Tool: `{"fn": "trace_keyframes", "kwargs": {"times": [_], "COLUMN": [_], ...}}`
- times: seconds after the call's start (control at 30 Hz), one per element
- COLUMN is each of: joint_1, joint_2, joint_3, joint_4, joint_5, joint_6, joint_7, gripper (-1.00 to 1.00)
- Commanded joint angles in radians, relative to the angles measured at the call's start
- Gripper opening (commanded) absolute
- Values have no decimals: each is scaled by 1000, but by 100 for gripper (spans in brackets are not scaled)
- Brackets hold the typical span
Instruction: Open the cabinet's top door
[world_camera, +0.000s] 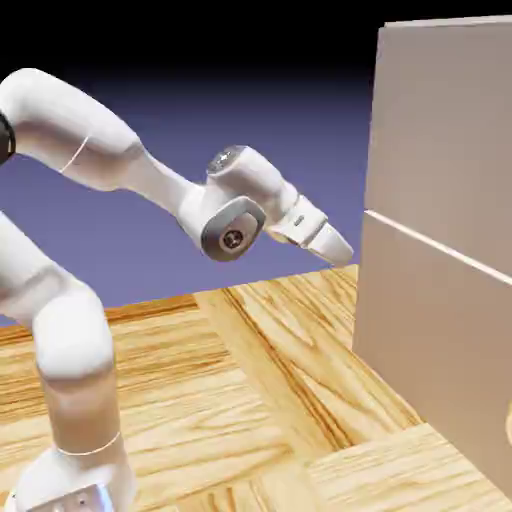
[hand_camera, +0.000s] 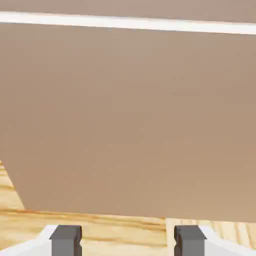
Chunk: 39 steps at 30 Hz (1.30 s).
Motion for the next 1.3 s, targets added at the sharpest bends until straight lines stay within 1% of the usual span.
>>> {"fn": "trace_keyframes", "kwargs": {"times": [0.0,1.27], "joint_1": [24,941], "joint_2": [-5,-214], "joint_3": [-29,-1119], "joint_4": [22,860], "joint_5": [-44,-1696], "joint_6": [6,251], "joint_7": [28,1104], "gripper": [0,0]}}
